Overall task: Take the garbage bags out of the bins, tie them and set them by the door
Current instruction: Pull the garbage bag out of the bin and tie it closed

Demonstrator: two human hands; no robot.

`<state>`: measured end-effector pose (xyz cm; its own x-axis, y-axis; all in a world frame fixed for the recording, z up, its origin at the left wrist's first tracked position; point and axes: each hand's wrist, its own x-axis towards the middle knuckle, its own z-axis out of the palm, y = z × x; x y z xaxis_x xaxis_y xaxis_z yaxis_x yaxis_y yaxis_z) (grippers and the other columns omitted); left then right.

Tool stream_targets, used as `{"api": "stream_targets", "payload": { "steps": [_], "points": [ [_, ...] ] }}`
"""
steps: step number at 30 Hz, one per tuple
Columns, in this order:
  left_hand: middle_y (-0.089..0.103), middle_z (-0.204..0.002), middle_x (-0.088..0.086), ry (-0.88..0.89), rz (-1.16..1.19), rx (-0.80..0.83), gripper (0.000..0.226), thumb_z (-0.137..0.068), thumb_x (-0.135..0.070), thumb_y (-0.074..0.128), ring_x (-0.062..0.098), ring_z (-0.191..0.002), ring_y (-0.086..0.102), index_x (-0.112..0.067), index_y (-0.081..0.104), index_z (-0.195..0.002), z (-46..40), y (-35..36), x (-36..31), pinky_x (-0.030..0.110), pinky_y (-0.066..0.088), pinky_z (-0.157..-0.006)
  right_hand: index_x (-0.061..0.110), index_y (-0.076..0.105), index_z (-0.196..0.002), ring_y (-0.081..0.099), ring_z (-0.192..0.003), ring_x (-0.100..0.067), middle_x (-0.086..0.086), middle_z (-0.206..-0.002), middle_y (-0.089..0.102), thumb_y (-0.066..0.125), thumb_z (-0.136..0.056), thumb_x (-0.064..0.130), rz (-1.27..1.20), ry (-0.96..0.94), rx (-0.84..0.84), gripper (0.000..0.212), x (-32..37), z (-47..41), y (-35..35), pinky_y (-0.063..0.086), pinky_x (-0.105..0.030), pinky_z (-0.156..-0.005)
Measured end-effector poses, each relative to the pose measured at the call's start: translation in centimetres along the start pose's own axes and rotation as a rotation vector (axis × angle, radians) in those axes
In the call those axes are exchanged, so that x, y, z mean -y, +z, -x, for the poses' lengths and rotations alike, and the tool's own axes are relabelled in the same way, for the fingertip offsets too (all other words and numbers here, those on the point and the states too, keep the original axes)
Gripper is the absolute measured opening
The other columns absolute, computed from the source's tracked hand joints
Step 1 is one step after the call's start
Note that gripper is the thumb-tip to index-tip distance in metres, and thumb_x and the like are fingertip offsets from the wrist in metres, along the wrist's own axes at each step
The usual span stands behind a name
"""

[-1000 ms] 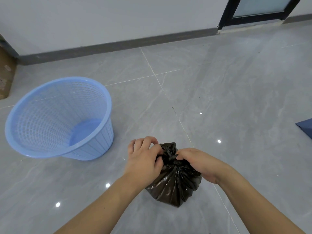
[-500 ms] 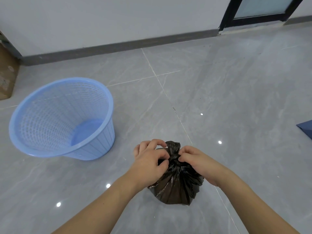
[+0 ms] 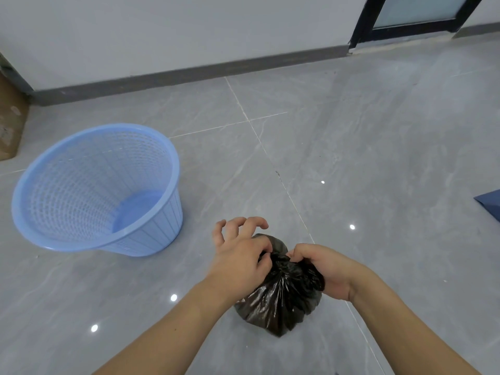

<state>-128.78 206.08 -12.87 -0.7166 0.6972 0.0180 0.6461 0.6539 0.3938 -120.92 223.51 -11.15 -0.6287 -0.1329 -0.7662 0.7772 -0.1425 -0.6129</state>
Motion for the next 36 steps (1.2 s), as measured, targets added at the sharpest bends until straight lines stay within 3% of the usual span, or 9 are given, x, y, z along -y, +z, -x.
{"api": "stream_targets", "payload": {
  "steps": [3, 8, 14, 19, 23, 25, 29, 32, 36],
  "points": [
    [0.041, -0.131, -0.018, -0.046, 0.043, -0.017, 0.016, -0.086, -0.033, 0.048, 0.018, -0.127, 0.028, -0.033, 0.064, -0.087, 0.0, 0.4, 0.4, 0.043, 0.006, -0.11, 0.012, 0.068, -0.085, 0.06, -0.076, -0.02, -0.006, -0.082, 0.066, 0.055, -0.079, 0.026, 0.021, -0.081, -0.157, 0.021, -0.2, -0.4, 0.1, 0.045, -0.034, -0.072],
    [0.04, -0.124, -0.015, -0.059, 0.176, -0.026, 0.021, -0.082, -0.031, 0.055, 0.014, -0.115, 0.035, -0.033, 0.056, -0.103, 0.5, 0.4, 0.8, 0.029, 0.014, -0.103, 0.02, 0.061, -0.09, 0.052, -0.079, -0.02, -0.005, -0.088, 0.059, 0.046, -0.088, 0.006, 0.014, -0.143, -0.386, 0.022, -0.4, -0.6, 0.4, 0.04, -0.03, -0.065],
    [0.041, -0.123, -0.014, -0.01, 0.151, -0.026, 0.031, -0.077, -0.049, 0.057, 0.012, -0.112, 0.035, -0.033, 0.058, -0.105, 0.8, 0.4, 0.4, 0.031, 0.019, -0.103, 0.019, 0.06, -0.095, 0.055, -0.075, -0.017, -0.005, -0.085, 0.06, 0.044, -0.092, 0.001, 0.048, -0.227, -0.419, 0.025, -0.3, -0.8, 1.1, 0.044, -0.026, -0.065],
    [0.053, -0.112, -0.008, 0.035, 0.066, -0.114, 0.013, -0.077, -0.033, 0.06, 0.019, -0.099, 0.05, -0.028, 0.059, -0.088, 0.4, 0.3, -0.3, 0.031, 0.026, -0.093, 0.017, 0.06, -0.1, 0.053, -0.068, -0.015, -0.002, -0.077, 0.056, 0.045, -0.092, -0.002, 0.009, -0.3, -0.457, 0.025, 0.1, -0.8, 1.1, 0.043, -0.025, -0.062],
    [0.052, -0.096, -0.013, -0.019, 0.079, -0.113, 0.003, -0.077, -0.03, 0.056, 0.017, -0.089, 0.046, -0.028, 0.055, -0.079, -0.1, -0.4, -1.2, 0.031, 0.026, -0.084, 0.019, 0.061, -0.101, 0.048, -0.065, -0.014, -0.002, -0.074, 0.052, 0.045, -0.094, 0.004, 0.049, -0.311, -0.476, 0.023, 0.2, -1.0, 1.4, 0.041, -0.025, -0.06],
    [0.052, -0.087, -0.014, -0.113, 0.182, -0.038, 0.006, -0.078, -0.031, 0.055, 0.013, -0.086, 0.046, -0.028, 0.051, -0.075, -0.4, -1.3, -1.9, 0.029, 0.03, -0.082, 0.02, 0.06, -0.102, 0.048, -0.066, -0.014, -0.002, -0.075, 0.052, 0.044, -0.095, 0.005, 0.055, -0.319, -0.497, 0.023, 0.4, -1.1, 1.6, 0.041, -0.025, -0.061],
    [0.057, -0.061, -0.007, -0.559, 0.706, 0.13, 0.012, -0.073, -0.028, 0.061, 0.015, -0.061, 0.055, -0.018, 0.055, -0.069, -1.7, -2.9, -2.6, 0.029, 0.042, -0.059, 0.022, 0.061, -0.099, 0.053, -0.072, -0.016, -0.005, -0.081, 0.058, 0.043, -0.095, 0.006, 0.059, -0.334, -0.534, 0.025, 0.6, -1.6, 2.1, 0.045, -0.03, -0.068],
    [0.061, -0.063, 0.002, -0.685, 0.797, 0.151, 0.012, -0.072, -0.025, 0.063, 0.02, -0.058, 0.057, -0.014, 0.058, -0.075, -2.4, -3.5, -2.2, 0.03, 0.045, -0.059, 0.022, 0.061, -0.097, 0.053, -0.074, -0.018, -0.007, -0.084, 0.058, 0.044, -0.095, 0.007, 0.049, -0.345, -0.536, 0.023, 0.7, -1.8, 2.4, 0.045, -0.034, -0.07],
    [0.055, -0.065, 0.004, -0.801, 0.941, 0.233, 0.006, -0.086, -0.015, 0.056, 0.015, -0.05, 0.044, -0.01, 0.055, -0.09, -2.8, -4.5, -2.3, 0.022, 0.035, -0.047, 0.022, 0.061, -0.099, 0.051, -0.073, -0.019, -0.007, -0.083, 0.055, 0.043, -0.098, 0.008, 0.042, -0.347, -0.511, 0.022, 0.9, -1.7, 2.4, 0.044, -0.032, -0.068]
  ]
}}
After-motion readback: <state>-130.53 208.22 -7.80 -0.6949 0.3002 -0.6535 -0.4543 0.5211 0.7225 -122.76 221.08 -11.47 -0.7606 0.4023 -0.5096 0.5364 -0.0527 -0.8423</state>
